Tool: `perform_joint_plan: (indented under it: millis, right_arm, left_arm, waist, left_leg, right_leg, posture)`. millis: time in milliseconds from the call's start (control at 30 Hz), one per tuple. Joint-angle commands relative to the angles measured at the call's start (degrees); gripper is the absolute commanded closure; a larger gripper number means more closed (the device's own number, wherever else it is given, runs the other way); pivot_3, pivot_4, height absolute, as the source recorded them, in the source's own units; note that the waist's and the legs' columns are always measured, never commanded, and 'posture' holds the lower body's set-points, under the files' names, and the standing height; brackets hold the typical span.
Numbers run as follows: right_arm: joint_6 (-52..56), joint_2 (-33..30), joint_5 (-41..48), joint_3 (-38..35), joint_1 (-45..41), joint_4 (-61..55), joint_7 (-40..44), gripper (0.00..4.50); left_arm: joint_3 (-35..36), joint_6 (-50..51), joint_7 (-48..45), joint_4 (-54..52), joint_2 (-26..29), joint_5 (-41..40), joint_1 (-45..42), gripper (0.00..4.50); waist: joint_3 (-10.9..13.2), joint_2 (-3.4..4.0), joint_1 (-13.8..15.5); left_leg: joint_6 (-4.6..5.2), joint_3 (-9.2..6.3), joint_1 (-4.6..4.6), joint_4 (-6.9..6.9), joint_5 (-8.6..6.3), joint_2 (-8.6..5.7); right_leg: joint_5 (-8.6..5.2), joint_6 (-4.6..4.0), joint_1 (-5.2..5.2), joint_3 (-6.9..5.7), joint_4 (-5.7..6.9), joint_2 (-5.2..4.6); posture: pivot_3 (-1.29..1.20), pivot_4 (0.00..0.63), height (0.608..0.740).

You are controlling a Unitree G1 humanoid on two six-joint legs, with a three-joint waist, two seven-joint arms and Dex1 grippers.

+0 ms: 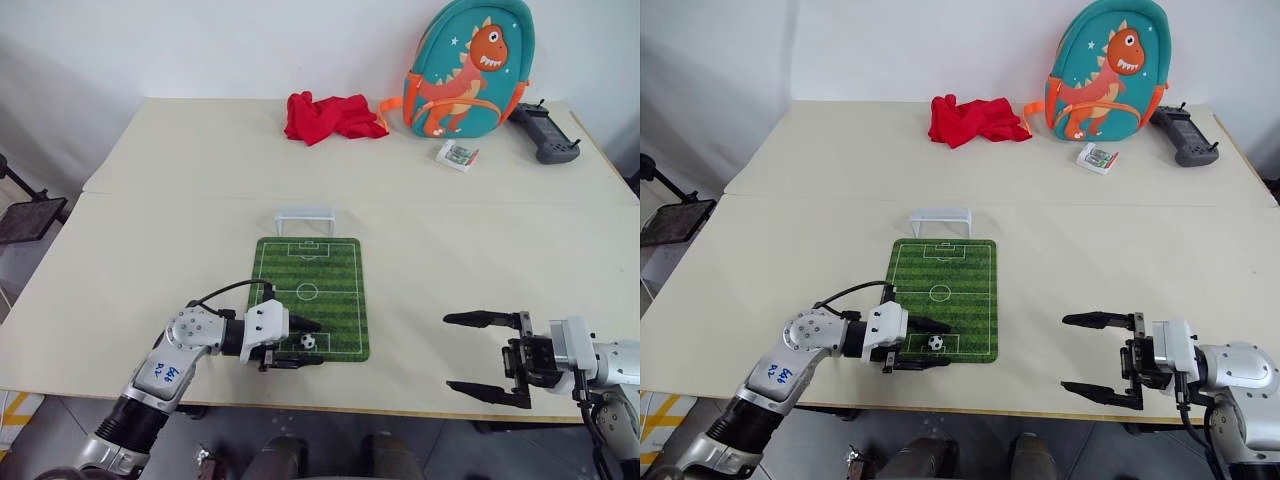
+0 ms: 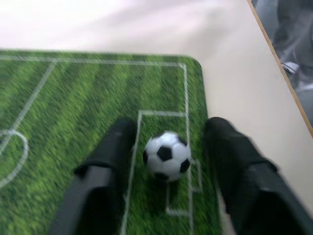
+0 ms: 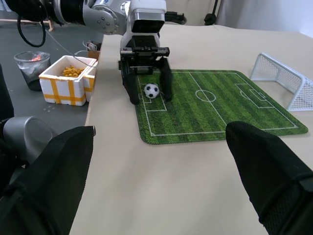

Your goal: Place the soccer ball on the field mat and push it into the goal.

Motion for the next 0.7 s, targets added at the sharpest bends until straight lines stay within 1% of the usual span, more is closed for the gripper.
perform_joint_plan:
  millis: [33, 267, 400, 533, 667, 700]
  right_arm:
    - [0.6, -0.1, 0.8, -0.1, 0.7, -2.1, 0.2, 0.0]
    - [2.0, 0.1, 0.8, 0.4, 0.5, -2.9, 0.0, 0.0]
    - [2.2, 0.1, 0.9, 0.5, 0.7, -3.1, -0.1, 0.0]
    - [2.2, 0.2, 1.0, 0.7, 0.8, -3.0, 0.0, 0.0]
    - [0.4, 1.9, 0.9, 0.9, -0.7, -2.0, -0.4, 0.0]
    - [-0.5, 2.7, 1.1, 0.6, -1.3, -1.7, -0.7, 0.0]
  left_arm:
    - [1.5, -0.7, 0.1, -2.1, -0.3, -1.7, 0.6, 1.82]
    - [3.6, -1.3, 1.8, -3.9, -0.6, -2.4, 0.6, 1.82]
    - [5.8, -1.3, 1.7, -6.4, 0.2, -4.3, 1.9, 1.82]
    - [10.2, -0.5, -0.4, -11.7, 3.3, -8.9, 5.9, 1.82]
    - [17.1, 1.3, -2.0, -15.7, 7.4, -14.6, 13.3, 1.82]
    - [17.8, 1.1, -3.0, -16.2, 8.5, -15.0, 15.8, 1.99]
  waist:
    - [0.0, 0.0, 0.0]
    - [0.0, 0.0, 0.0]
    - [0.0, 0.0, 0.0]
    - [0.0, 0.0, -0.1]
    - [0.0, 0.0, -0.2]
    - [0.0, 0.0, -0.2]
  left_leg:
    - [0.0, 0.0, 0.0, 0.0, 0.0, 0.0]
    - [0.0, 0.0, 0.0, 0.01, 0.0, 0.0]
    - [0.0, 0.01, 0.0, 0.01, 0.0, 0.0]
    - [-0.01, 0.01, 0.0, -0.02, 0.0, 0.02]
    - [-0.04, 0.02, 0.04, -0.05, -0.03, 0.1]
    - [-0.04, 0.02, 0.04, -0.06, -0.03, 0.1]
  right_leg:
    - [0.0, 0.0, 0.0, 0.0, 0.0, 0.0]
    - [0.0, 0.0, 0.0, 0.01, 0.0, 0.0]
    - [0.0, 0.0, 0.0, 0.01, 0.0, 0.0]
    - [0.0, 0.0, -0.02, 0.01, 0.0, 0.0]
    - [0.0, -0.02, -0.01, 0.07, -0.02, 0.07]
    - [0.01, -0.02, -0.01, 0.07, -0.03, 0.08]
  posture:
    - [0.0, 0.15, 0.74]
    - [0.0, 0.15, 0.74]
    - [0.0, 0.15, 0.74]
    - [0.0, 0.15, 0.74]
    - [0.0, 0.15, 0.74]
    - [0.0, 0.15, 0.74]
